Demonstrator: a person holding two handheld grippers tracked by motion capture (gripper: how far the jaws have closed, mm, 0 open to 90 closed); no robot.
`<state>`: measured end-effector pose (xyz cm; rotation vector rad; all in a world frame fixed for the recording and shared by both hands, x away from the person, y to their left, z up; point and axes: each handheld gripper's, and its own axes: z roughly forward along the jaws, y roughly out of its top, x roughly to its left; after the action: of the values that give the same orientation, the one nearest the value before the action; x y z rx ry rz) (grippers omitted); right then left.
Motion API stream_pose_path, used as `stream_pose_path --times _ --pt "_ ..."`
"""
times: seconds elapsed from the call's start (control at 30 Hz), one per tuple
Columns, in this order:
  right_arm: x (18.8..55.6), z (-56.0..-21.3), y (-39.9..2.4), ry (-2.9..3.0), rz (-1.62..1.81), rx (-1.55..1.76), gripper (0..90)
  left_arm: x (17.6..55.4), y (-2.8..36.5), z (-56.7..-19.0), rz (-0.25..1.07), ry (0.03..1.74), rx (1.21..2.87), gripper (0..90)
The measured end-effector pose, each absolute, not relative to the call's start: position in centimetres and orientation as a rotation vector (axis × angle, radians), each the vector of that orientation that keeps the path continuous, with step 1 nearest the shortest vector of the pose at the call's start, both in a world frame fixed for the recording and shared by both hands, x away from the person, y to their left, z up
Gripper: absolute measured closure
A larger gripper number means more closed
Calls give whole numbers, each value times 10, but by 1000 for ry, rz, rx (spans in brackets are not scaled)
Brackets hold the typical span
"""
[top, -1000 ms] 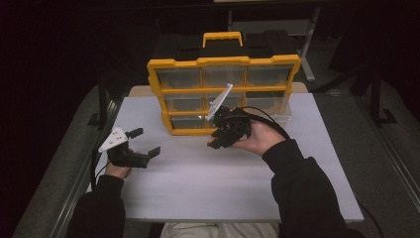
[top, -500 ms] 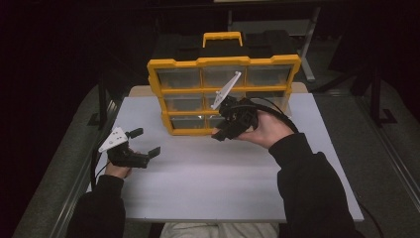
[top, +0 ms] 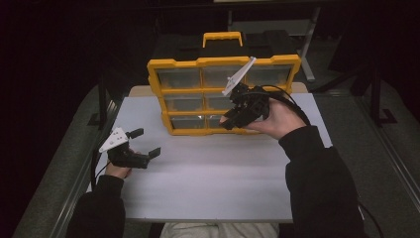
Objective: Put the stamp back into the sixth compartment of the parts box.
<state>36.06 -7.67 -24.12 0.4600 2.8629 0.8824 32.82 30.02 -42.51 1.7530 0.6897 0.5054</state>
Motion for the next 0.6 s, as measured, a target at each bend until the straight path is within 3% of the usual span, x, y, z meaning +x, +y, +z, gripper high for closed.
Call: stream_pose_path --times 0.6 --pt "371 -216 -110 2775 911 560 653 328 300 -425 505 690 1757 0"
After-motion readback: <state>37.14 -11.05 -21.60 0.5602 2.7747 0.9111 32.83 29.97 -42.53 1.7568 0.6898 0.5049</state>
